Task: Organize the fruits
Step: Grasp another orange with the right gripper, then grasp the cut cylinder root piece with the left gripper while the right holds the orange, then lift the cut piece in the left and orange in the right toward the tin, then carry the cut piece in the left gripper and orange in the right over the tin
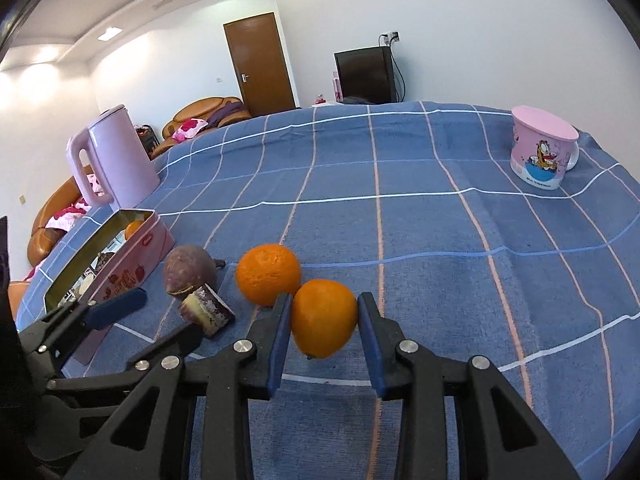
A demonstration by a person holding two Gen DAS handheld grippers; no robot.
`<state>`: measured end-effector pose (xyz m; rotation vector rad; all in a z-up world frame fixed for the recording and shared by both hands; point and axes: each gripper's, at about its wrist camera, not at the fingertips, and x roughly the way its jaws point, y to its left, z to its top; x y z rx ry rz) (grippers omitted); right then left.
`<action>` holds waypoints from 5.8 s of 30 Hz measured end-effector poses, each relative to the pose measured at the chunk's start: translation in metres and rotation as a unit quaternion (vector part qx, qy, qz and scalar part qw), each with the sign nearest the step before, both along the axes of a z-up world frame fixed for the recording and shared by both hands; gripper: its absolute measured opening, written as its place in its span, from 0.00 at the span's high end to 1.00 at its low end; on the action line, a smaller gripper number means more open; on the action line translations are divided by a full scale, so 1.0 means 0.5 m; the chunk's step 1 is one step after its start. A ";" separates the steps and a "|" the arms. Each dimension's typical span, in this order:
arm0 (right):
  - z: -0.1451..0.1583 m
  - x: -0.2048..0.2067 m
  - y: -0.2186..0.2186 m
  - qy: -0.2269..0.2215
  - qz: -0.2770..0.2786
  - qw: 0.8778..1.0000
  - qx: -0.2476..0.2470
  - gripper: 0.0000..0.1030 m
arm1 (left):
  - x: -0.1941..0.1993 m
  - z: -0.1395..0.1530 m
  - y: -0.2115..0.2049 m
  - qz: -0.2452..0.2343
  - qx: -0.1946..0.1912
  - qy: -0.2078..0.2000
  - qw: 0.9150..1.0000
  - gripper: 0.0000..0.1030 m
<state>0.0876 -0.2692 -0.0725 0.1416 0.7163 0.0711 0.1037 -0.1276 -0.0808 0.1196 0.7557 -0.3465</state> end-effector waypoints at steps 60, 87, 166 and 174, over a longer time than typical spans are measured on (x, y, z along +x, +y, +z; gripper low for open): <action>0.035 -0.043 0.018 -0.080 0.013 0.997 -0.018 0.66 | -0.067 0.053 0.015 0.014 -0.019 -0.115 0.993 0.64; 0.058 -0.084 0.035 -0.140 0.015 0.989 -0.040 0.66 | -0.092 0.074 0.032 0.041 -0.007 -0.178 0.983 0.64; 0.062 0.055 0.433 -0.135 0.216 0.965 -0.065 0.66 | 0.028 0.076 0.440 0.249 -0.020 -0.144 0.957 0.65; 0.047 0.055 0.450 -0.126 0.225 0.964 -0.068 0.66 | 0.037 0.067 0.442 0.252 -0.011 -0.136 0.958 0.65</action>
